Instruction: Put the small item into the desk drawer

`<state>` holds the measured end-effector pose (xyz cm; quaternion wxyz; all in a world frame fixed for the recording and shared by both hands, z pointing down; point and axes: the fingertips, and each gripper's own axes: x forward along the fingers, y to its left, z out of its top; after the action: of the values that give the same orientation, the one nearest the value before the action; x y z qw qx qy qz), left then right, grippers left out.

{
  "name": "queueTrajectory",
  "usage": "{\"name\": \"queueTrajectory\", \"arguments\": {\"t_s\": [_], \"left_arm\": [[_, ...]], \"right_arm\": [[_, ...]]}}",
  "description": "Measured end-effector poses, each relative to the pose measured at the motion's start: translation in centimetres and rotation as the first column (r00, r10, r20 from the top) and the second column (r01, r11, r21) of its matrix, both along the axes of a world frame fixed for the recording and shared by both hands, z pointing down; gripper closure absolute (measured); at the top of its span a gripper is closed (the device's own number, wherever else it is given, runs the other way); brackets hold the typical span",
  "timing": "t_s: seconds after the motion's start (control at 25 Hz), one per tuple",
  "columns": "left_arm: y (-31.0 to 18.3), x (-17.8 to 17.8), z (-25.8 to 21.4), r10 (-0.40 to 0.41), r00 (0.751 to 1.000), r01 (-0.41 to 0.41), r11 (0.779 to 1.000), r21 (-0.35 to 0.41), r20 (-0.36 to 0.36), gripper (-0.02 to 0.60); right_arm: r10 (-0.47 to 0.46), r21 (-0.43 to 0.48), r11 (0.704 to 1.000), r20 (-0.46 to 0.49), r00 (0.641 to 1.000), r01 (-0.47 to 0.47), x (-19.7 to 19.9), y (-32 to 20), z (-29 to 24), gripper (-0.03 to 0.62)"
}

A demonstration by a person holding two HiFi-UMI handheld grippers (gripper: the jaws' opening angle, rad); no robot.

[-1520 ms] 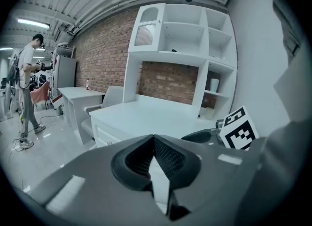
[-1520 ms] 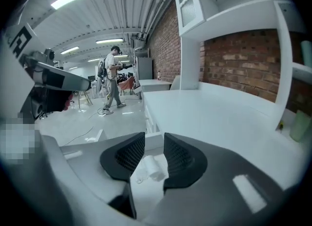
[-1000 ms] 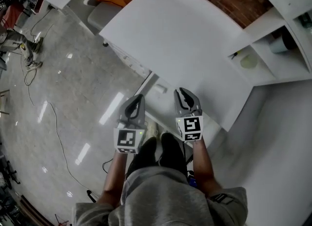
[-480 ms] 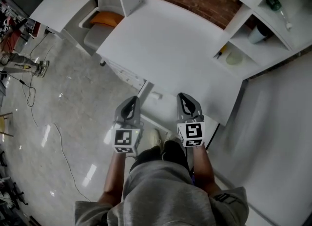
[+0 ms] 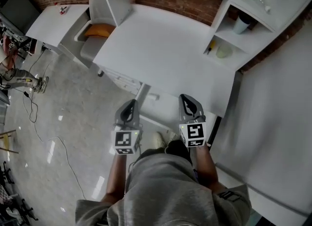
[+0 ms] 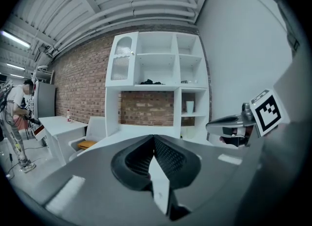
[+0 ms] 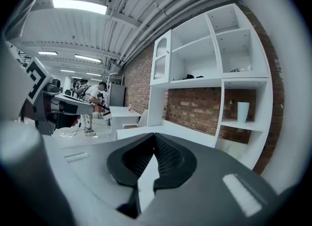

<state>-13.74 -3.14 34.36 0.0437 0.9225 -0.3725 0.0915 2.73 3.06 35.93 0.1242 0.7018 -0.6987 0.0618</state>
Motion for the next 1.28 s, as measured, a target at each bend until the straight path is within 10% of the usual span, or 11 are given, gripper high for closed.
{"name": "queueTrajectory", "arguments": {"t_s": [1.28], "left_arm": [[3.5,0.3,-0.3,0.062,0.998,-0.062,0.998,0.021,-0.004,0.569]], "right_arm": [[0.039,0.029,0.999,0.009,0.999,-0.039,-0.9,4.3,-0.4,0.591]]}}
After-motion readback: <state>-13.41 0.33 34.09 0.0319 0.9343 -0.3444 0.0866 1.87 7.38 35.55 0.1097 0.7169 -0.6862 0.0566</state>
